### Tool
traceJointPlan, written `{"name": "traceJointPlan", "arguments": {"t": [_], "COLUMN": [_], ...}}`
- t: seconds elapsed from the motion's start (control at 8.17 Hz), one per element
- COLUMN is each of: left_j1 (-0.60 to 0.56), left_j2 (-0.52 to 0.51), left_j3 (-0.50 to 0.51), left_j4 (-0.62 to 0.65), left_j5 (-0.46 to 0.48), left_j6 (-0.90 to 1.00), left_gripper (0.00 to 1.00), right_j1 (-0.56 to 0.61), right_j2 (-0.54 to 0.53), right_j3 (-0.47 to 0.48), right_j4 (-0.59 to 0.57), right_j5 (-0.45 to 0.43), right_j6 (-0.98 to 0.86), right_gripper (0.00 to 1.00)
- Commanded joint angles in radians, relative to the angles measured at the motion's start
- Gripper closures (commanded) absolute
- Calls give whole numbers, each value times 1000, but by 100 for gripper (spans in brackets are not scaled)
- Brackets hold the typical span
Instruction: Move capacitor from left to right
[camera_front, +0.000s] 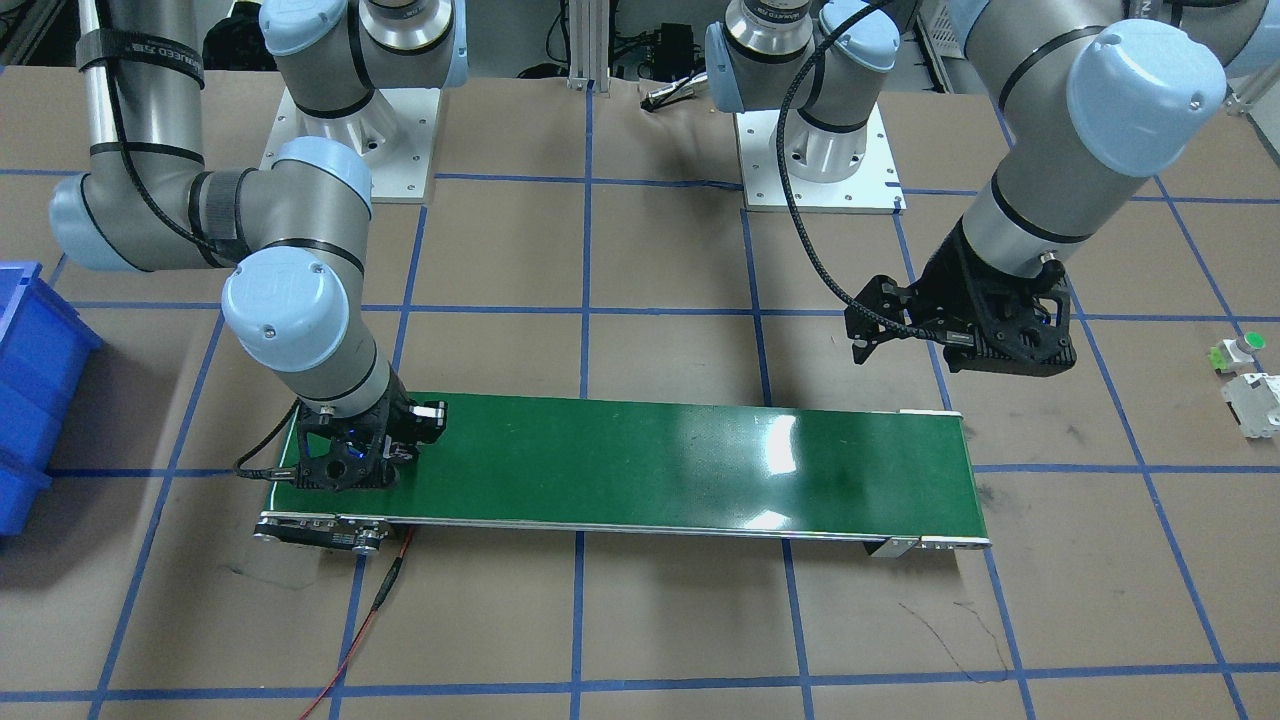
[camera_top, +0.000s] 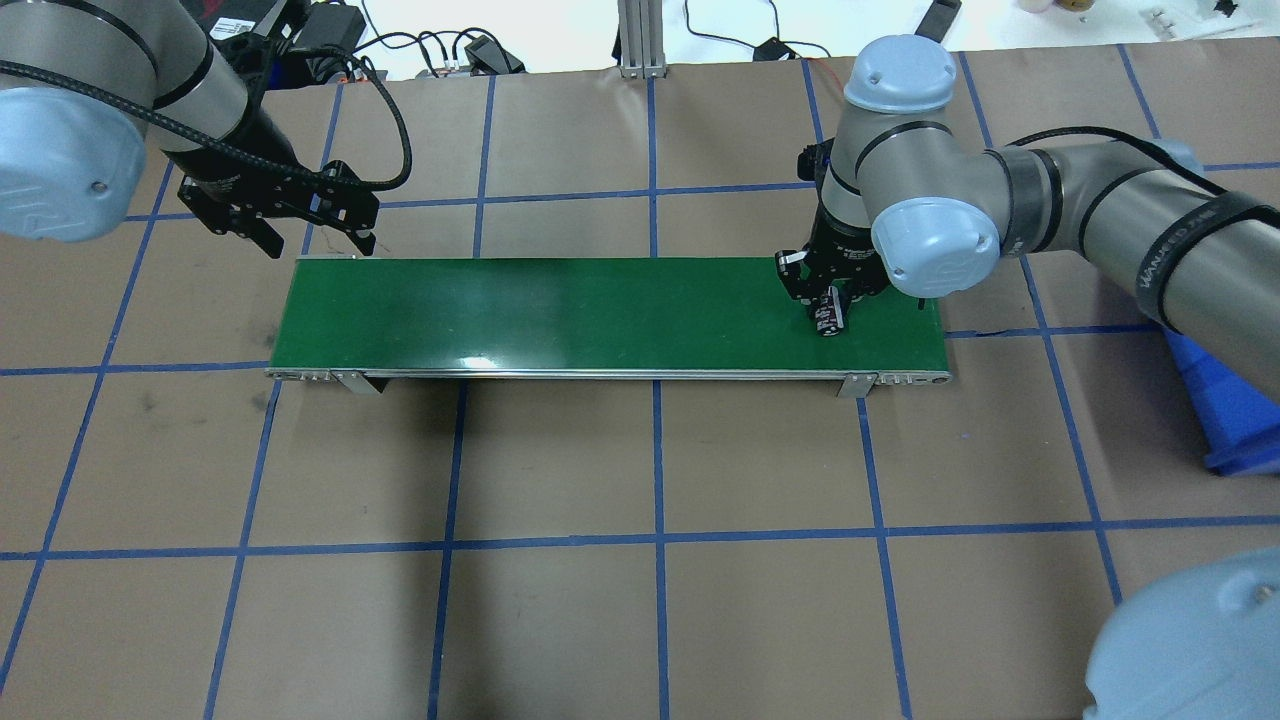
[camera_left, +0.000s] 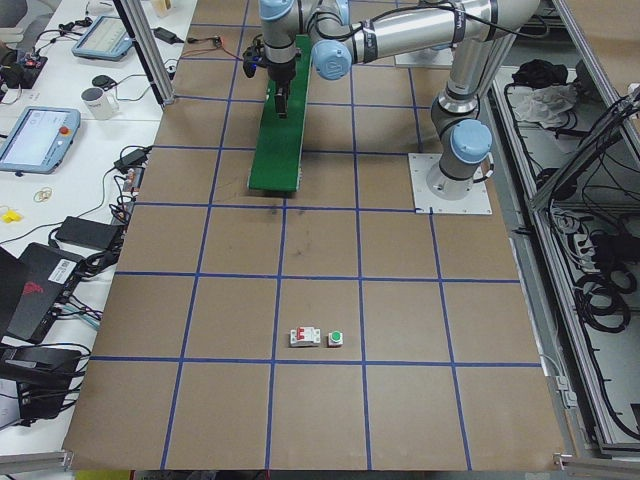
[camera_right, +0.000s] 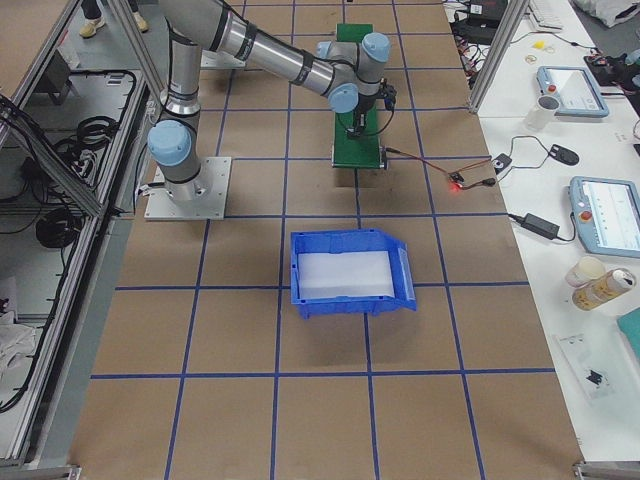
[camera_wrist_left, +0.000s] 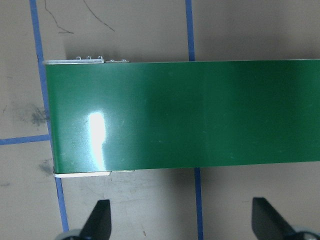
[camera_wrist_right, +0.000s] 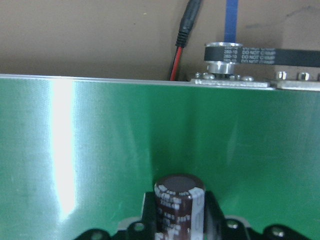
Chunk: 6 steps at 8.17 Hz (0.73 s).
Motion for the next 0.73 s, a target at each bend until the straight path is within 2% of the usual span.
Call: {"name": "traceJointPlan", "arguments": {"t": [0.0, 0.12, 0.37, 0.61], "left_j1": [0, 0, -2, 0], "left_j2": [-1, -1, 1, 1], "left_j3": [-7, -6, -7, -6], "left_j4": [1, 1, 1, 2], "left_j5": [-1, -1, -1, -1], "left_j6": [-1, -4, 3, -4], "left_gripper": [0, 0, 0, 0], "right_j1": [-25, -83, -261, -434], "right_j2": [-50, -83, -142, -140], "right_j3": [-27, -78, -193, -206], "right_j4": [7, 67, 269, 274], "right_j5": [-58, -88, -96, -147], "right_j6": [0, -17, -226, -516], "right_gripper": [100, 100, 100, 100]}}
